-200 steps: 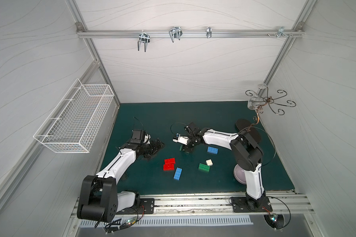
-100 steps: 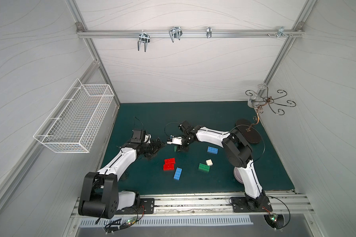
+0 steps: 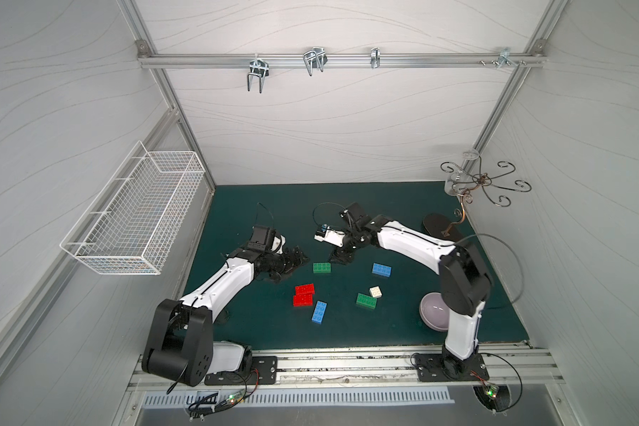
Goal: Assemble a small pinwheel with lego
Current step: Move the lego brick at the center of the board, then pick up the lego brick from the center of the board.
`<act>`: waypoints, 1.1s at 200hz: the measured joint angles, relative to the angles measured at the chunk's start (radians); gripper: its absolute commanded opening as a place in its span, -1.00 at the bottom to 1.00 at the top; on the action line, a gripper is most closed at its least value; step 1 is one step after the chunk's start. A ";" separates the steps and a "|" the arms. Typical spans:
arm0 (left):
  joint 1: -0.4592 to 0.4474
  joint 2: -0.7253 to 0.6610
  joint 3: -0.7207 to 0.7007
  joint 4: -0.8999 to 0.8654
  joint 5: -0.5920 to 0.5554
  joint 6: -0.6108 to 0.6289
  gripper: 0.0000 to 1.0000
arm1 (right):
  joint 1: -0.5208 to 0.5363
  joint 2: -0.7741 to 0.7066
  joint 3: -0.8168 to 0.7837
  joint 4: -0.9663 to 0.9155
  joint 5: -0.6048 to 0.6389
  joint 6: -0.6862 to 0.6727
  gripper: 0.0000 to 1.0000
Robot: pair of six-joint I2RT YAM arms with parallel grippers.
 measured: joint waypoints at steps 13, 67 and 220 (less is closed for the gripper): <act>-0.038 0.005 0.013 -0.003 0.027 0.016 0.86 | -0.012 -0.116 -0.082 -0.035 0.018 0.016 0.21; -0.079 0.034 0.000 -0.003 0.087 0.030 0.86 | 0.038 -0.284 -0.334 -0.132 0.089 -0.009 0.21; -0.079 0.058 -0.007 0.001 0.076 0.030 0.87 | 0.116 -0.067 -0.366 -0.161 0.176 0.020 -0.22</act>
